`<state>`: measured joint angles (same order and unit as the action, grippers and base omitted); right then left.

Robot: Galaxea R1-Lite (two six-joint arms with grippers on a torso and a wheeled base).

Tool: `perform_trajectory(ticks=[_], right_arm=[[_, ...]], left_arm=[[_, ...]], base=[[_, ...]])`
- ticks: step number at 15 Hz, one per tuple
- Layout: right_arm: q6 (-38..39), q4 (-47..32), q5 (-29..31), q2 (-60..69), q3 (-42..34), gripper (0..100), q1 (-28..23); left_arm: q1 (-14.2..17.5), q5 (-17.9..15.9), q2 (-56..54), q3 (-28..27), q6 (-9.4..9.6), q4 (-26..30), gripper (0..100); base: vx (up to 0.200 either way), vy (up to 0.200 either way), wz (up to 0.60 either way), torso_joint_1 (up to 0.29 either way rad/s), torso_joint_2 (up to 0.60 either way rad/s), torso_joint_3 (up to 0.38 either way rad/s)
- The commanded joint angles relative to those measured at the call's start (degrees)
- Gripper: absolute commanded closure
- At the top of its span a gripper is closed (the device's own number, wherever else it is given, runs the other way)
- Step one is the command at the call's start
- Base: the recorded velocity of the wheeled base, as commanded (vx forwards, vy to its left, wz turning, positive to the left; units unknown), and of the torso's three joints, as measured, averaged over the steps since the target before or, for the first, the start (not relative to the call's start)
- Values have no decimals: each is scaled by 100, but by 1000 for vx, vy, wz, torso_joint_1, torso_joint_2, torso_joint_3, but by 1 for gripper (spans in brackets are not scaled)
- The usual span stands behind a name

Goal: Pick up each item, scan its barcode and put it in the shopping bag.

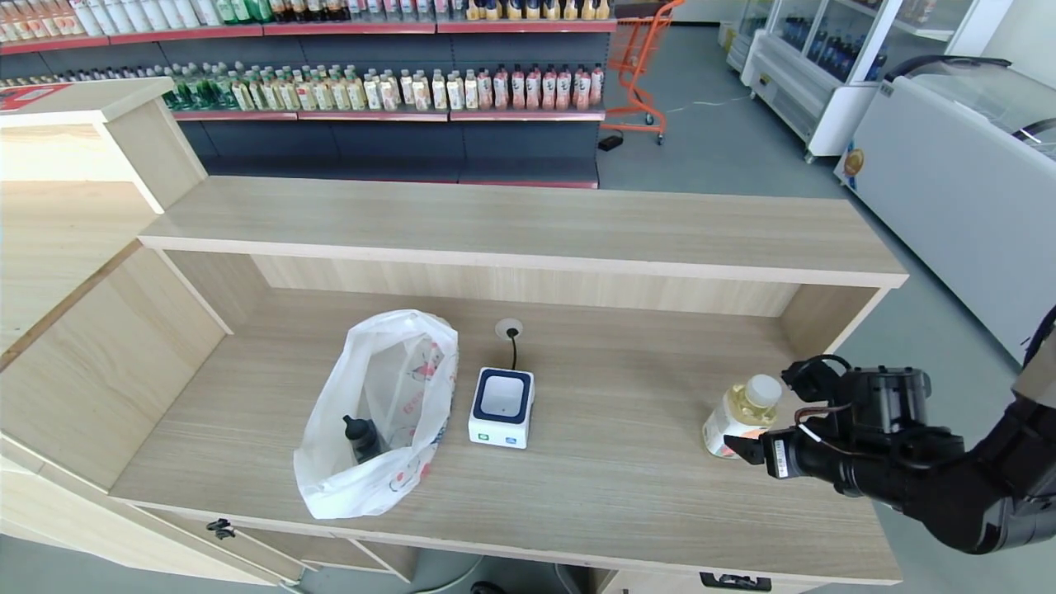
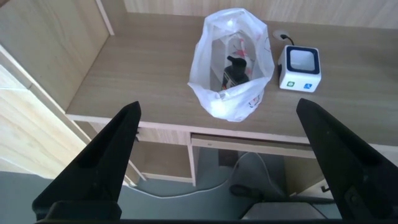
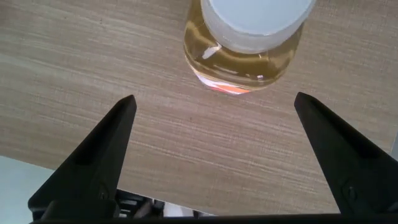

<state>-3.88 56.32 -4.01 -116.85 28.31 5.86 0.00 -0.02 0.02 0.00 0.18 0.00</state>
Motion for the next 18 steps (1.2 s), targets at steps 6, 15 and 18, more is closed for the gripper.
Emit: perform_trajectory(ticks=[6, 15, 18], right_arm=[[-25, 1171, -47, -1226, 175, 0, 213], [-192, 1777, 32, -2009, 1239, 0, 389], [-315, 1821, 23, -2202, 1476, 0, 407]], left_arm=[[0, -6, -2, 0, -1, 0, 0], [0, 2, -2, 0, -1, 0, 0], [0, 2, -2, 0, -1, 0, 0]], base=[[0, 0, 0, 0, 0, 0], [0, 0, 0, 0, 0, 0], [0, 0, 0, 0, 0, 0]])
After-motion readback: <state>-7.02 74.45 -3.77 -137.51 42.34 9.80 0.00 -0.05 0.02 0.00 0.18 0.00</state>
